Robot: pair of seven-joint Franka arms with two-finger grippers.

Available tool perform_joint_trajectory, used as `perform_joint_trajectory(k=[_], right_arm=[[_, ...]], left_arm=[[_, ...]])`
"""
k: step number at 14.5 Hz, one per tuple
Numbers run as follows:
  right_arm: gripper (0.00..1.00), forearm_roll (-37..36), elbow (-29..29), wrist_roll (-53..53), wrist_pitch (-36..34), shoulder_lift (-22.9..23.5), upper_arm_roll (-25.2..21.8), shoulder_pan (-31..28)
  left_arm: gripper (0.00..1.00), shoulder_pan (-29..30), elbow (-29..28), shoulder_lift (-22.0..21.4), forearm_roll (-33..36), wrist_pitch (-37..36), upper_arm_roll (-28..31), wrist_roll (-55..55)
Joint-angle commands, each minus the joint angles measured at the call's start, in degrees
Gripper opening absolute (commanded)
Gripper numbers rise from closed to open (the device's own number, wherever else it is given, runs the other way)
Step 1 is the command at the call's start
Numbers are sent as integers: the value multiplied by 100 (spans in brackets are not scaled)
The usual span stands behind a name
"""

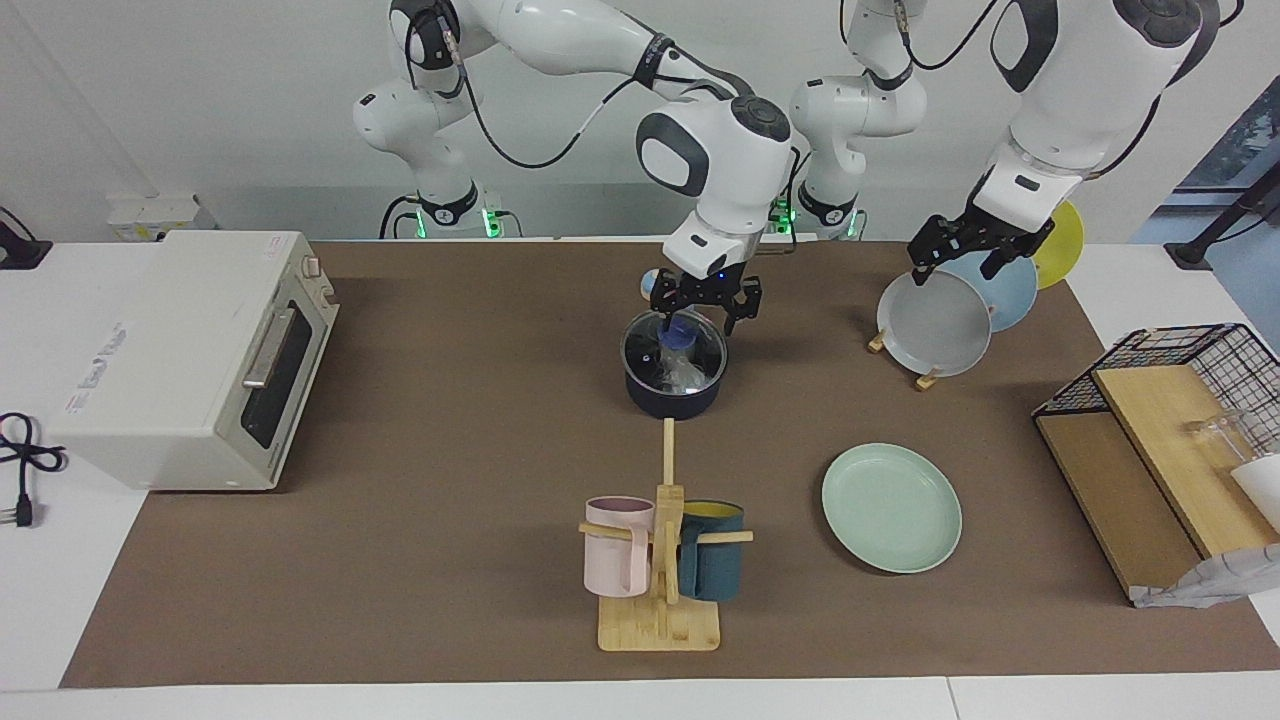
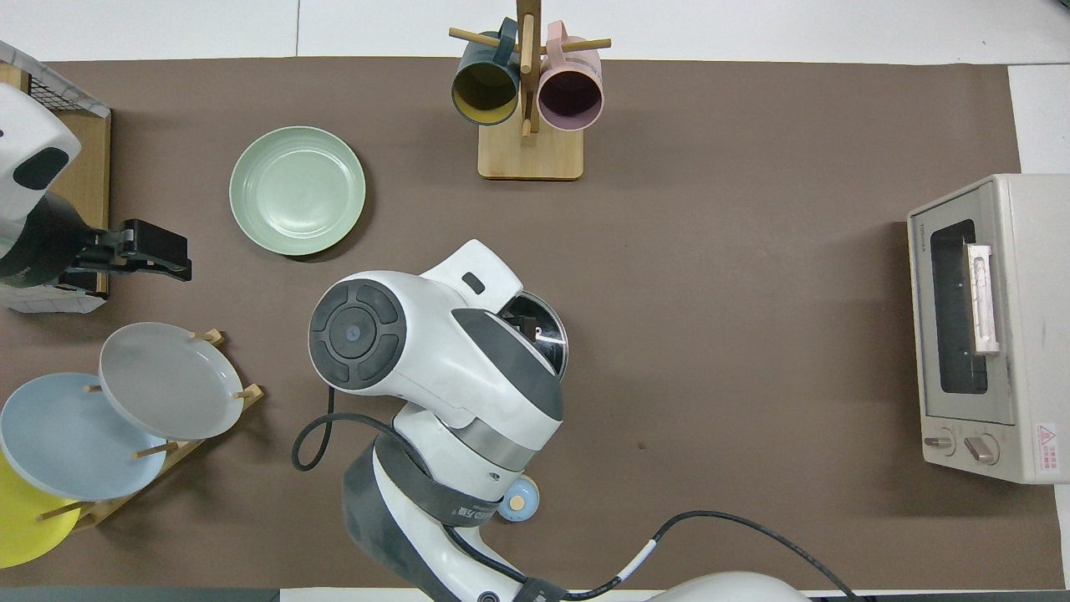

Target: Transfer vermicelli from pot to plate

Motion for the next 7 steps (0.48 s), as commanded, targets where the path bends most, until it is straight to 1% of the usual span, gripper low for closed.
perform_joint_trajectory(k=[1,3,5,7], right_arm=[[100,-27,-562,-103,333,-235,79,-39],[100,-19,-976,-138,721,-438,79,-56],[100,86,-1074,-217,731,-491,70,-65],[100,96,-1206,-567,748,-561,70,-109]], left_arm=[[100,75,-276,-194,108,222,-47,2],[100,75,-328,-212,108,258,-47,2],[100,66,-328,-212,108,258,-47,2],[100,66,-329,-212,108,249,-47,11]])
